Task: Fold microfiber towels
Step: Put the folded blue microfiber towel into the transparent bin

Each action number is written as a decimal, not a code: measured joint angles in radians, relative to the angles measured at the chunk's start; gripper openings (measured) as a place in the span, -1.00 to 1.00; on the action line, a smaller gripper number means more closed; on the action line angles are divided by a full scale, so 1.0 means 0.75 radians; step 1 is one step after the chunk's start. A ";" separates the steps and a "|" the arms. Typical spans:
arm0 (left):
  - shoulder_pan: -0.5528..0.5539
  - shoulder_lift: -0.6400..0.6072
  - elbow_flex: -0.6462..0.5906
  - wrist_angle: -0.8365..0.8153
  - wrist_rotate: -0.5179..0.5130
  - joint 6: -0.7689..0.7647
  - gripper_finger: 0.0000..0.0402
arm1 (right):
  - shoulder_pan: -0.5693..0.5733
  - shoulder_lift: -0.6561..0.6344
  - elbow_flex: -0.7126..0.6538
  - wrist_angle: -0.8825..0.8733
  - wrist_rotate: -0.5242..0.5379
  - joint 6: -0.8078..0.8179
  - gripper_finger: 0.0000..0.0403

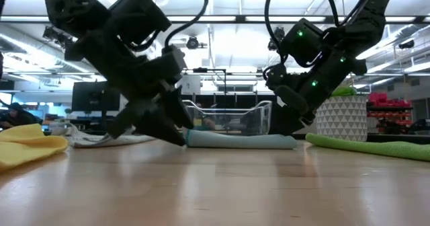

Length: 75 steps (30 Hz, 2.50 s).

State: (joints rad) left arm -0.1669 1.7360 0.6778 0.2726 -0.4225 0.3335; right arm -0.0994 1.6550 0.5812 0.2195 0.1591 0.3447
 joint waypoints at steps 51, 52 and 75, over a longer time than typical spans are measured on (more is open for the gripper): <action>0.059 0.156 0.215 -0.037 -0.024 -0.047 -0.91 | 0.377 0.059 0.394 -0.413 0.366 -0.217 0.49; 0.061 0.156 0.218 -0.041 -0.024 -0.055 -0.91 | 0.384 0.077 0.400 -0.413 0.381 -0.228 0.49; 0.094 0.153 0.258 -0.091 0.037 -0.153 -0.91 | 0.370 0.367 0.526 -0.434 0.647 -0.542 -0.22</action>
State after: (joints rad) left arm -0.0963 1.8511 0.8711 0.2045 -0.3950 0.2188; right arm 0.1780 1.9304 0.9756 -0.1063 0.6446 -0.0615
